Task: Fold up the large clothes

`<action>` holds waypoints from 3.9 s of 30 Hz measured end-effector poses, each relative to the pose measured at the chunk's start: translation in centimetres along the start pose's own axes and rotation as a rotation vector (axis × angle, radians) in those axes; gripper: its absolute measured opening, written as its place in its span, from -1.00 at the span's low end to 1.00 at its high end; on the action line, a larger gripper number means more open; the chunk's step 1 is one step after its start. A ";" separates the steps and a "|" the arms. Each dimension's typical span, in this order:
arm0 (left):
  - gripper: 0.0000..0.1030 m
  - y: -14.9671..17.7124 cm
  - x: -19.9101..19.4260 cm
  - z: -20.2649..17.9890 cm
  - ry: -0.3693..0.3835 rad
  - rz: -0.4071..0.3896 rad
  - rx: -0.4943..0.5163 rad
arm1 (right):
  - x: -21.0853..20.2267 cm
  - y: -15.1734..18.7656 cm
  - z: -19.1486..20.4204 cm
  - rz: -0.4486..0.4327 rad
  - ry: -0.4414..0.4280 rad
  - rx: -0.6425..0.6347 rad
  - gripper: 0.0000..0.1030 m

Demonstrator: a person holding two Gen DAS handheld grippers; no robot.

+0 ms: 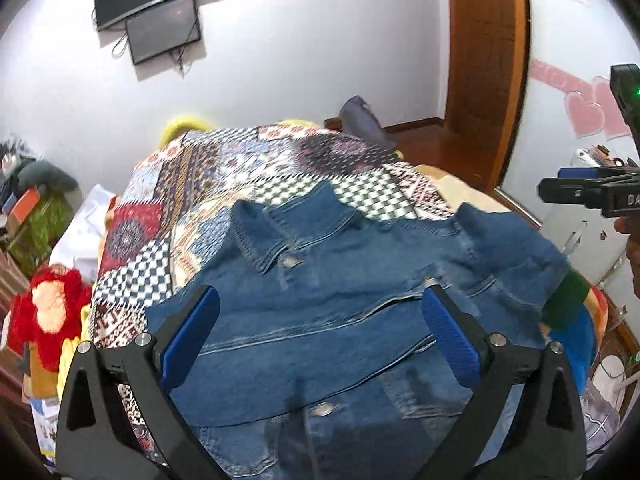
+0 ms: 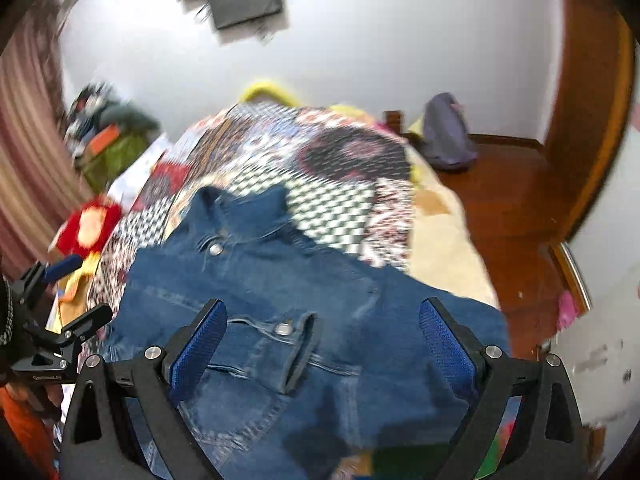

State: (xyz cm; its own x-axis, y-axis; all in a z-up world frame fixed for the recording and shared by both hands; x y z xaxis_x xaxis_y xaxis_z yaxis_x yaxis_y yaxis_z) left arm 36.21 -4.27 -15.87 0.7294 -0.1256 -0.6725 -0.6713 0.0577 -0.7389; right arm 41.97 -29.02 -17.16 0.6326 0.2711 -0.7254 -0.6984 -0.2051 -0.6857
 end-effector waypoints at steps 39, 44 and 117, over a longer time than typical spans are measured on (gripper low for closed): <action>0.99 10.7 14.0 -2.7 0.074 0.462 -0.219 | 6.3 15.5 -18.4 0.073 -0.056 0.739 -0.47; 0.99 10.3 12.8 -2.6 0.063 0.432 -0.191 | 2.7 11.5 -17.0 -0.032 -0.034 0.633 -0.60; 0.87 7.5 15.3 -11.8 0.163 0.455 0.203 | 4.5 11.1 -3.6 0.188 -0.081 0.221 -0.74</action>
State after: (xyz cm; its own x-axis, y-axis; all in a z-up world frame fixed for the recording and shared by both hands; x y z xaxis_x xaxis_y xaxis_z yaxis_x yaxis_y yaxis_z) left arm 40.82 -17.41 -31.23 0.3290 -0.1949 -0.9240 -0.8645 0.3316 -0.3778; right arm 38.31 -33.48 -28.23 0.4628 0.3240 -0.8251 -0.8622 -0.0515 -0.5039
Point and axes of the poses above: each gripper's, at about its wrist camera, not at the fingertips, and x roughly the way its jaws point, z to its left, y to its underside, the point moved 10 cm from there along x, roughly the way its jaws point, and after that the axes turned 10 degrees about -x, right-handed, at the moved point
